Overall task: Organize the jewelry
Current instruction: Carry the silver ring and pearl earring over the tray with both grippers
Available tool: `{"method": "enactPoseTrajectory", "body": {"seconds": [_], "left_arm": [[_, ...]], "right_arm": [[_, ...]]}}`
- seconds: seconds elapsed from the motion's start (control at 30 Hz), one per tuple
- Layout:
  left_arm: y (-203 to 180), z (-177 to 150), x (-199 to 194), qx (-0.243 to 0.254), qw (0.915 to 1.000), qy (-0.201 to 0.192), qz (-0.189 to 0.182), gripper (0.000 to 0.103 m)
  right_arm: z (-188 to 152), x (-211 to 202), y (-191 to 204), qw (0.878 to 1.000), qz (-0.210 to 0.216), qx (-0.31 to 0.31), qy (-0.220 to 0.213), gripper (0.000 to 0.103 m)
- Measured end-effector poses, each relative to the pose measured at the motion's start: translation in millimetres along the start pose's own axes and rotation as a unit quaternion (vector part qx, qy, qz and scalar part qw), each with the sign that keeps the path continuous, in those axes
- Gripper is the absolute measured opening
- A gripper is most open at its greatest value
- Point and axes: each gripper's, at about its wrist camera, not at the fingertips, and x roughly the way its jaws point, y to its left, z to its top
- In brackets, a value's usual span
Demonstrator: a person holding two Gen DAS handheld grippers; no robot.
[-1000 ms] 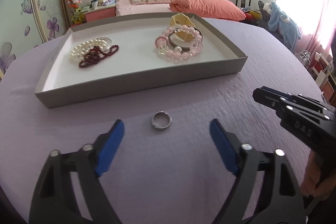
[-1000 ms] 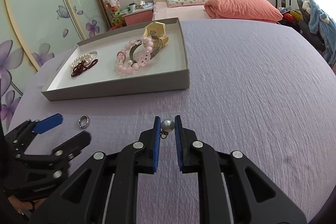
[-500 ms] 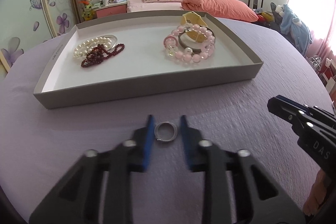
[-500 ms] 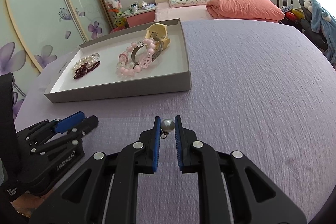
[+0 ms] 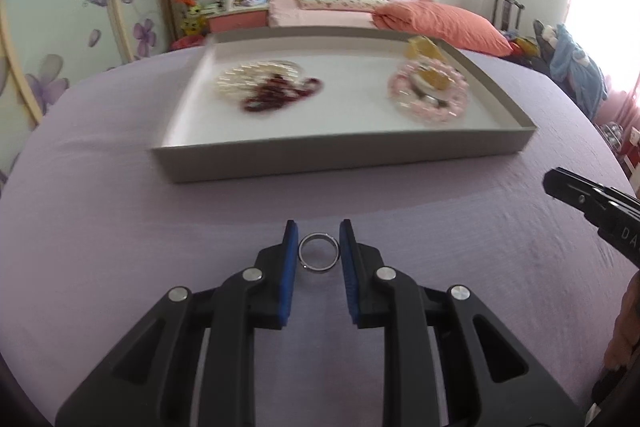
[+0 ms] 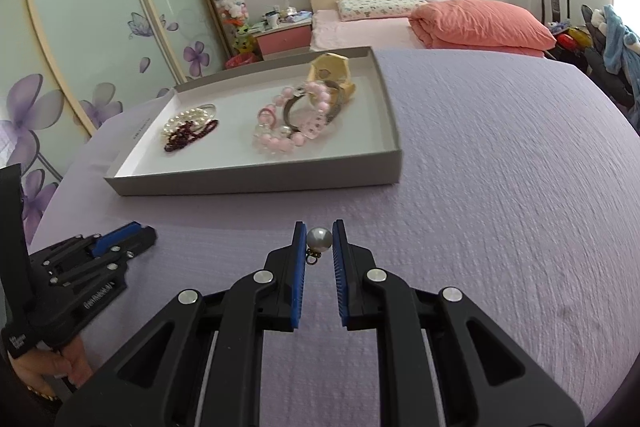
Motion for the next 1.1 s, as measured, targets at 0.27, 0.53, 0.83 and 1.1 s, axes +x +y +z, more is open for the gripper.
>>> {"method": "enactPoseTrajectory", "body": {"seconds": [0.27,0.53,0.83,1.1], "left_arm": [[49,9,-39,-0.043,0.9978,-0.046,0.018,0.021],[53,16,-67,-0.045,0.9955,-0.083,0.008,0.021],[39,17,-76,-0.031,0.9948,-0.097,-0.005,0.021],[37,16,-77,-0.031,0.9947,-0.098,-0.007,0.021]], "right_arm": [[6,-1,30,0.999,0.021,-0.027,-0.010,0.014],[15,-14,55,0.997,0.024,-0.058,-0.046,0.014],[19,-21,65,0.994,0.015,-0.079,-0.067,0.014],[19,-21,62,0.995,0.013,-0.077,-0.068,0.014]]}}
